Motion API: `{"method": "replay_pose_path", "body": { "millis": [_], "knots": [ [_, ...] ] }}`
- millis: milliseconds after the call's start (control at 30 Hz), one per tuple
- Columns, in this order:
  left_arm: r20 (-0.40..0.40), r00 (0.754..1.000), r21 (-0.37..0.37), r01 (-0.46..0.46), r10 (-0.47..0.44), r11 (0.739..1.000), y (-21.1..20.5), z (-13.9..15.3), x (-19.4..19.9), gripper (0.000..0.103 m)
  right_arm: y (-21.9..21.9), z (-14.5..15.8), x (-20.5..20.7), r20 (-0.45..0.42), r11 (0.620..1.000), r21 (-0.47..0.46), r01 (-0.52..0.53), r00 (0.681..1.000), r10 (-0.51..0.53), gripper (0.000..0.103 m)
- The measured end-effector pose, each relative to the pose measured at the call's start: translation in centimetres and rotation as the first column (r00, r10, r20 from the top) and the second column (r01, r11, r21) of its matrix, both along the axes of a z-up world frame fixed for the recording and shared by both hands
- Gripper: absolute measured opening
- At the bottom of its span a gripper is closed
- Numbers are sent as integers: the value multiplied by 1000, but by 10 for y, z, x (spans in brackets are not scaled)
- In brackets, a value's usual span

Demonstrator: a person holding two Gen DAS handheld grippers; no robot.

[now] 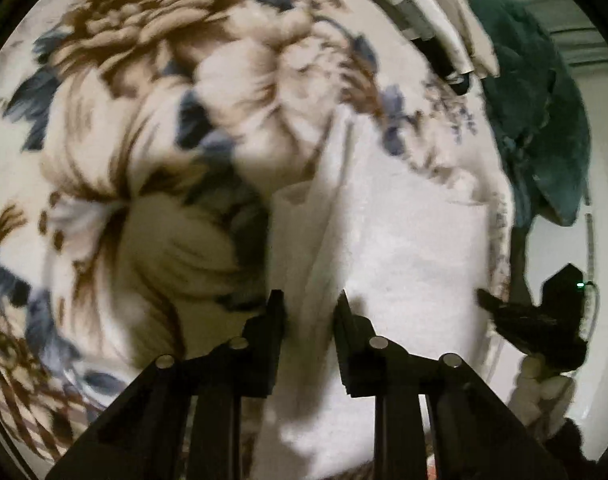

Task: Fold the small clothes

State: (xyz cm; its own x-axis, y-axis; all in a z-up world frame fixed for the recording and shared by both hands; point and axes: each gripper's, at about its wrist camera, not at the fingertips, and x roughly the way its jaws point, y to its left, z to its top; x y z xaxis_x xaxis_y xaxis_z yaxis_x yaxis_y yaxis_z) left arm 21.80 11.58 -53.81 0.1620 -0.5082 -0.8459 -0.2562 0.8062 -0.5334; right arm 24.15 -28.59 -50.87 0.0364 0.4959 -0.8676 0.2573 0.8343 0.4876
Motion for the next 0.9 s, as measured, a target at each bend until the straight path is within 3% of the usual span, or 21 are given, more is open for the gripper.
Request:
{"method": "replay_pose_path", "body": {
  "millis": [33, 67, 133, 200, 233, 267, 300, 333, 367, 467, 533, 600, 700, 800, 833, 867, 900],
  "knots": [
    [-1, 1000, -9, 1, -1, 1000, 0, 1, 4, 32, 4, 4, 3, 11, 1000, -20, -19, 1000, 19, 12],
    [-3, 1000, -26, 0, 0, 1000, 0, 1, 12, 52, 5, 6, 5, 15, 1000, -19, -25, 1000, 25, 13],
    [19, 1000, -53, -8, 9, 999, -2, 0, 28, 64, 7, 5, 14, 9, 1000, -15, -24, 1000, 24, 28],
    [31, 1000, -54, 3, -1, 999, -7, -6, 43, 61, 8, -1, 25, 16, 1000, -4, 2, 1000, -2, 37],
    [44, 999, -25, 18, -17, 1000, -13, -9, 55, 55, 9, -3, 31, 15, 1000, 5, 8, 1000, -8, 37],
    [64, 998, -8, 25, -24, 1000, -17, -9, 61, 25, 11, -9, 37, 2, 1000, 14, 10, 1000, -10, 37],
    [65, 997, 7, 37, -38, 999, -21, -10, 68, 15, 12, -13, 42, -4, 1000, 17, 11, 1000, -11, 36],
    [60, 997, 16, 44, -45, 999, -22, -11, 70, 15, 15, -15, 45, 7, 1000, 23, 12, 1000, -13, 14],
    [60, 997, 50, 42, -45, 998, -24, -10, 72, 14, 18, -14, 47, 38, 999, 41, 7, 999, -8, 8],
    [64, 998, 105, 10, -17, 994, -16, -11, 71, 13, 12, -3, 50, 100, 999, 0, 33, 994, -33, 7],
    [31, 999, 80, -31, 29, 996, -5, -25, 72, 12, -1, 3, 50, 125, 996, -39, 84, 989, -79, 6],
    [5, 1000, 73, -31, 30, 997, -5, -37, 74, 12, -5, -6, 51, 94, 992, -73, 103, 991, -96, 6],
    [8, 1000, 94, 5, -6, 996, -11, -32, 78, 12, 1, -25, 52, 18, 990, -109, 85, 996, -83, 7],
    [-3, 1000, 9, -7, 7, 1000, -2, -21, 76, 16, 2, -25, 56, -16, 998, -34, 57, 998, -57, 9],
    [2, 1000, -30, -12, 12, 999, 0, -19, 75, 22, 0, -24, 56, -25, 998, -3, 58, 998, -58, 15],
    [1, 1000, -80, -18, 18, 997, 6, -15, 71, 40, -6, -21, 54, -37, 997, 48, 62, 997, -61, 19],
    [1, 1000, -111, -23, 23, 994, 11, -12, 65, 52, -13, -18, 51, -45, 993, 96, 69, 997, -65, 35]
  ]
}}
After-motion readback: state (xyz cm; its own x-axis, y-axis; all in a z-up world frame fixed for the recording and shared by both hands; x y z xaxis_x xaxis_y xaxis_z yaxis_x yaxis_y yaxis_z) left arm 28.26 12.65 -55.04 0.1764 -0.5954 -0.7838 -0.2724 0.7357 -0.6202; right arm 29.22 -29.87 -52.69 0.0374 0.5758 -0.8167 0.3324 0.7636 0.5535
